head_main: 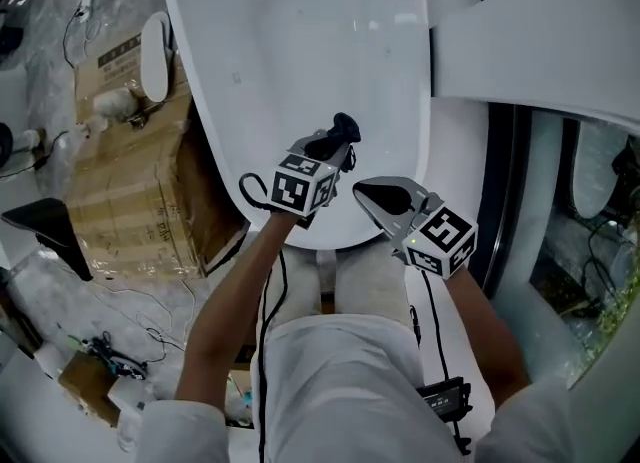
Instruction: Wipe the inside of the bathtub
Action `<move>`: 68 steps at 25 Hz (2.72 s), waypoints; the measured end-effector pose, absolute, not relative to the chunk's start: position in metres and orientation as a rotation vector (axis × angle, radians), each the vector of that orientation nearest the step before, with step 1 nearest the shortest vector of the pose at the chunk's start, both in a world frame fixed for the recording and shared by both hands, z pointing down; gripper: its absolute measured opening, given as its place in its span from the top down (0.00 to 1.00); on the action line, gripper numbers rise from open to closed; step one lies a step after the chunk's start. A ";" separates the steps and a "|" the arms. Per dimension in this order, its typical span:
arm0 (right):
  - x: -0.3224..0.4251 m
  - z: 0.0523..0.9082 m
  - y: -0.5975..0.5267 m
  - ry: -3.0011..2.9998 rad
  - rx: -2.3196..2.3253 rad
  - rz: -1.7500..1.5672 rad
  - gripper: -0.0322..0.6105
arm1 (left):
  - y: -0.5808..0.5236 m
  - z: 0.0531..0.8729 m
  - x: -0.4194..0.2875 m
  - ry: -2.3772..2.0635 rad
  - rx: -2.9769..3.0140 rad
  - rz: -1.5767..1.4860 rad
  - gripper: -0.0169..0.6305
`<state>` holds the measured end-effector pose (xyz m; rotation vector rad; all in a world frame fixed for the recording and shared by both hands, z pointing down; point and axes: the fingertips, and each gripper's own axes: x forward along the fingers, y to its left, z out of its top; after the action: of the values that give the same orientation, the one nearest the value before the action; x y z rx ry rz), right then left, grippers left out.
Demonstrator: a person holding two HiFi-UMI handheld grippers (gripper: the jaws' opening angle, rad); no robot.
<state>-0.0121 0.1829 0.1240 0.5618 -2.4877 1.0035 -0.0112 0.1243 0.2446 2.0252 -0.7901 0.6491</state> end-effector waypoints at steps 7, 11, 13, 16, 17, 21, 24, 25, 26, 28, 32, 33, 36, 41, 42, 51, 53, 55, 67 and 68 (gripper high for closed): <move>0.005 0.077 0.142 -2.496 0.746 0.896 0.94 | 0.120 0.161 -0.028 -0.907 2.083 0.583 0.88; -0.001 0.058 0.130 -2.521 0.791 0.853 0.94 | 0.120 0.123 -0.041 -0.916 2.121 0.596 0.88; -0.005 0.051 0.133 -2.522 0.798 0.856 0.94 | 0.126 0.107 -0.046 -0.909 2.138 0.614 0.88; -0.012 0.037 0.134 -2.534 0.782 0.833 0.94 | 0.129 0.084 -0.056 -0.941 2.146 0.601 0.88; -0.013 0.032 0.136 -2.537 0.780 0.829 0.94 | 0.131 0.077 -0.058 -0.952 2.144 0.589 0.88; -0.015 0.012 0.133 -2.556 0.774 0.793 0.94 | 0.137 0.047 -0.062 -0.985 2.153 0.537 0.88; -0.014 -0.006 0.132 -2.575 0.766 0.770 0.94 | 0.140 0.026 -0.062 -0.997 2.181 0.532 0.88; -0.013 -0.013 0.131 -2.585 0.760 0.766 0.94 | 0.139 0.019 -0.062 -1.007 2.186 0.532 0.88; -0.012 -0.020 0.130 -2.596 0.751 0.763 0.94 | 0.137 0.011 -0.063 -1.020 2.190 0.529 0.88; -0.011 -0.034 0.129 -2.616 0.738 0.761 0.94 | 0.134 -0.006 -0.064 -1.051 2.202 0.517 0.88; -0.010 -0.063 0.128 -2.648 0.753 0.738 0.94 | 0.136 -0.038 -0.065 -1.091 2.226 0.491 0.88; -0.011 -0.071 0.127 -2.662 0.763 0.721 0.94 | 0.137 -0.045 -0.065 -1.099 2.227 0.477 0.88; -0.017 -0.096 0.125 -2.714 0.789 0.689 0.94 | 0.140 -0.066 -0.070 -1.138 2.229 0.447 0.88; -0.020 -0.122 0.128 -2.783 0.792 0.651 0.94 | 0.147 -0.092 -0.066 -1.161 2.250 0.403 0.88; -0.021 -0.125 0.130 -2.787 0.784 0.645 0.94 | 0.150 -0.096 -0.065 -1.169 2.253 0.402 0.88; -0.015 -0.128 0.169 -2.732 0.855 0.575 0.94 | 0.180 -0.106 -0.059 -1.217 2.228 0.398 0.88; -0.016 -0.131 0.176 -2.732 0.858 0.573 0.94 | 0.189 -0.104 -0.059 -1.215 2.223 0.397 0.88; -0.016 -0.137 0.179 -2.739 0.855 0.564 0.94 | 0.196 -0.105 -0.057 -1.210 2.227 0.396 0.88; -0.008 -0.154 0.192 -2.770 0.818 0.561 0.94 | 0.223 -0.111 -0.044 -1.163 2.298 0.426 0.88; -0.006 -0.154 0.194 -2.772 0.820 0.572 0.94 | 0.224 -0.113 -0.042 -1.161 2.305 0.429 0.88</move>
<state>-0.0061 0.1940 -0.1544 0.8195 -2.7723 0.5723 -0.0421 0.2240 -0.1132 2.3048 -1.1611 0.4287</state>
